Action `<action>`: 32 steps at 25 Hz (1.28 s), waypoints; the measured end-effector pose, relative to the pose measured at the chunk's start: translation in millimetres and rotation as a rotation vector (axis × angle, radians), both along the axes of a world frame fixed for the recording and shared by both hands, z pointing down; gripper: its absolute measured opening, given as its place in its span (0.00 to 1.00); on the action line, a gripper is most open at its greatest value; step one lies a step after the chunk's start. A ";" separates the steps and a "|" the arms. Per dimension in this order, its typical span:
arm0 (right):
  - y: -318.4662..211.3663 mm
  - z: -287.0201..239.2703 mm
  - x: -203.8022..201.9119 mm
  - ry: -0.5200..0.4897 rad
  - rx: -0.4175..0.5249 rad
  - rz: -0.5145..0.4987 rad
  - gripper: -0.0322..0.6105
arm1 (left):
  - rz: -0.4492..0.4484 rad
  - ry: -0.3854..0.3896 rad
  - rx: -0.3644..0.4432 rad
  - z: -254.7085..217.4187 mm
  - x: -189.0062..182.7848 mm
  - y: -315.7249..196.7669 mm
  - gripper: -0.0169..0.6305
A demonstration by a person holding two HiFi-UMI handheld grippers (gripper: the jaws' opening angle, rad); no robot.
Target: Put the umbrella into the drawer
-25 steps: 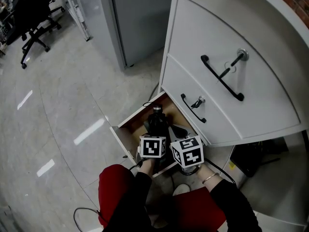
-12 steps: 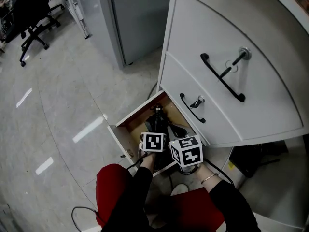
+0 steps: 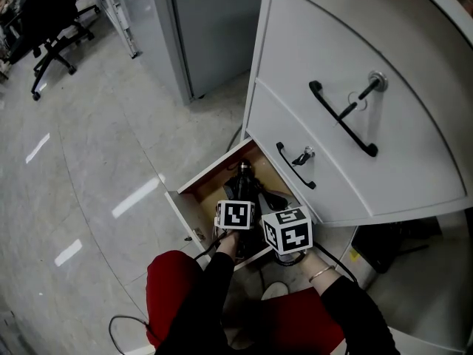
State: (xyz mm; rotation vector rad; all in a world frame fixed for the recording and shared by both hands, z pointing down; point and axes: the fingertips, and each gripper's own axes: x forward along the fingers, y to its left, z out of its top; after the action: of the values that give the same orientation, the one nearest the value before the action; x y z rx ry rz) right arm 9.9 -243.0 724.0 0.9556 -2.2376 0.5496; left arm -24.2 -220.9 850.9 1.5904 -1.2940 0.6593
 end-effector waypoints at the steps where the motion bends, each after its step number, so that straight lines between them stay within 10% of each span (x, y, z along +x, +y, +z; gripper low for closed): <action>1: -0.3 -0.3 -0.3 -0.001 0.001 0.000 0.05 | -0.005 -0.001 0.003 -0.3 0.2 -0.6 0.47; 32: -3.6 -10.7 -7.7 0.000 0.039 0.023 0.05 | -0.115 -0.016 0.349 -92.9 -29.7 -20.2 0.50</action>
State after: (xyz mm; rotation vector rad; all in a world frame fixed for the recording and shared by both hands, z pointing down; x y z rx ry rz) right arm 2.2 -246.5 713.4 1.0019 -2.2474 0.5186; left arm -53.9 -241.1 758.1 1.7718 -1.5636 0.3891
